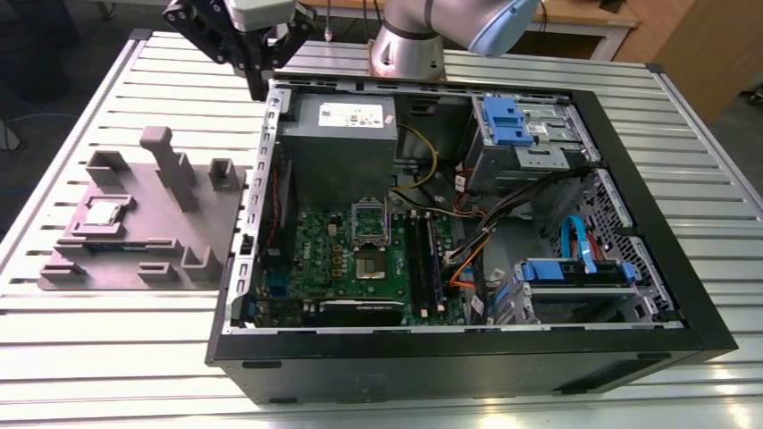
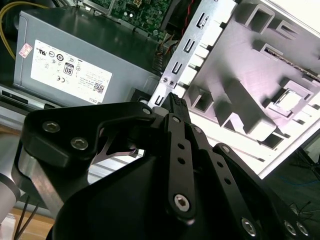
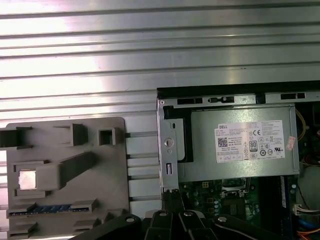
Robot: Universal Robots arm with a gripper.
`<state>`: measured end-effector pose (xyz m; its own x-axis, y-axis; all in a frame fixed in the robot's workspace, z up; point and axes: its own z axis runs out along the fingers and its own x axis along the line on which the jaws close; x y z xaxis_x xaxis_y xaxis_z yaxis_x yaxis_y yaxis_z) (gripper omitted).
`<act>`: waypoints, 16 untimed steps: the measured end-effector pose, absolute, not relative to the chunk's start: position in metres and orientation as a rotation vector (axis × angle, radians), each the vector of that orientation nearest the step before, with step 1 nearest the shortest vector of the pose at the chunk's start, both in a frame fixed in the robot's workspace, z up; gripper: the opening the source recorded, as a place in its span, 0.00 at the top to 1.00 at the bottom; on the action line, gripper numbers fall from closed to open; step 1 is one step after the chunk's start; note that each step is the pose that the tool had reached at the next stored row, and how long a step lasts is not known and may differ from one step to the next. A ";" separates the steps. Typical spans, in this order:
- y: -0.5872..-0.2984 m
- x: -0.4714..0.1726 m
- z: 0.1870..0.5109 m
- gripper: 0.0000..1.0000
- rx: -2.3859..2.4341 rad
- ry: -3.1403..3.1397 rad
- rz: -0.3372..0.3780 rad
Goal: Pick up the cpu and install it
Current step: 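Reach for the cpu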
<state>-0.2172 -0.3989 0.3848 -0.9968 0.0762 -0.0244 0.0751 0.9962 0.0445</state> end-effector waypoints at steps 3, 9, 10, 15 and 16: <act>-0.399 -0.218 0.385 0.89 0.118 3.112 0.068; -0.399 -0.221 0.385 0.89 0.118 3.112 0.068; -0.399 -0.221 0.385 0.89 0.118 3.113 0.068; -0.399 -0.221 0.385 0.89 0.118 3.113 0.068; -0.399 -0.221 0.385 0.89 0.118 3.112 0.068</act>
